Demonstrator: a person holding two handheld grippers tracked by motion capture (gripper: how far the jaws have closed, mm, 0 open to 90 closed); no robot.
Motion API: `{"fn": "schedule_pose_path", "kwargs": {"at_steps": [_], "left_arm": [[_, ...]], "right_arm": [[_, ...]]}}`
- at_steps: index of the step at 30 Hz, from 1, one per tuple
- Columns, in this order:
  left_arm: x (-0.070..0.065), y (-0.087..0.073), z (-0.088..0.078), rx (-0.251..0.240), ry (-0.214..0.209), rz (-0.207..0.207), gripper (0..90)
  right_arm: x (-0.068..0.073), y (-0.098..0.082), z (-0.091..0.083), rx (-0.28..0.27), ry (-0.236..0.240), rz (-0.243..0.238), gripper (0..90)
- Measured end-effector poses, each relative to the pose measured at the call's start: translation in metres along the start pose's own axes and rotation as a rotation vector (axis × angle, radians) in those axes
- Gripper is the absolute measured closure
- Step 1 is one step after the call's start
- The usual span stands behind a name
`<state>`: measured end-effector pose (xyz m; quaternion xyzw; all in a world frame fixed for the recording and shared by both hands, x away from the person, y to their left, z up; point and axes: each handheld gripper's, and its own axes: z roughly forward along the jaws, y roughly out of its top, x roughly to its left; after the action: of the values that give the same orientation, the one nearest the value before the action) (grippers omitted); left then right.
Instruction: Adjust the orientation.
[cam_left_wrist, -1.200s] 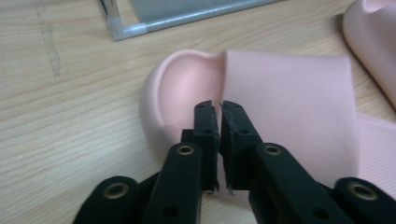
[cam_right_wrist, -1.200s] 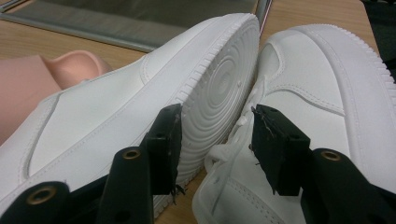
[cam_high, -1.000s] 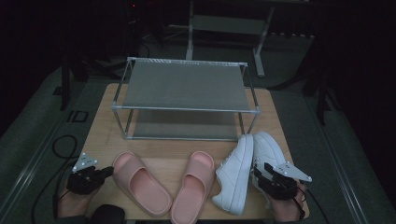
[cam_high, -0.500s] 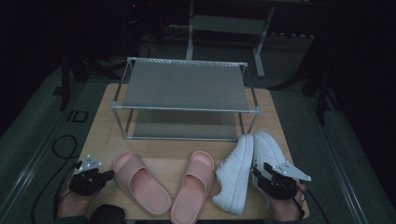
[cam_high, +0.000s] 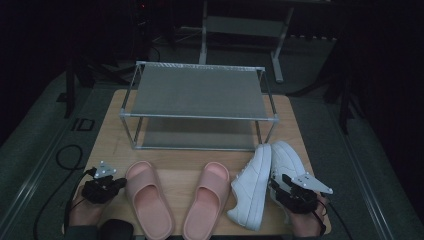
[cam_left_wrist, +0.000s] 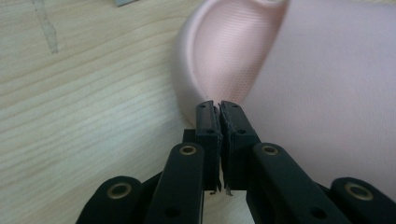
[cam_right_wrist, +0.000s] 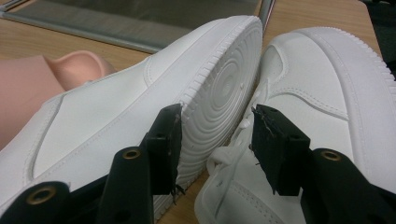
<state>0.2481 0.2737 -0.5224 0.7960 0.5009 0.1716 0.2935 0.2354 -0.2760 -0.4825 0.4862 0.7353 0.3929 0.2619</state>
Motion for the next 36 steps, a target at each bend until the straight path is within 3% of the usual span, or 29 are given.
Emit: {"fn": "schedule_pose_path", "kwargs": {"at_steps": [12,24,28,33,36], "left_arm": [[-0.012,0.024,0.019,0.008,-0.025,0.055,85.8],[-0.041,0.056,0.049,0.037,-0.088,0.157,85.4],[-0.048,0.061,0.057,0.047,-0.105,0.172,84.3],[-0.05,0.062,0.048,0.019,-0.127,0.148,82.8],[-0.055,0.063,0.035,-0.023,-0.153,0.132,82.3]], "right_arm": [[-0.001,0.0,-0.001,-0.002,-0.004,-0.001,52.1],[-0.003,0.0,-0.002,-0.003,-0.007,0.002,52.1],[-0.003,0.0,-0.003,-0.004,-0.008,0.003,52.1],[-0.004,-0.001,-0.004,-0.005,-0.01,0.006,52.2],[-0.004,-0.001,-0.004,-0.005,-0.011,0.005,52.2]]}}
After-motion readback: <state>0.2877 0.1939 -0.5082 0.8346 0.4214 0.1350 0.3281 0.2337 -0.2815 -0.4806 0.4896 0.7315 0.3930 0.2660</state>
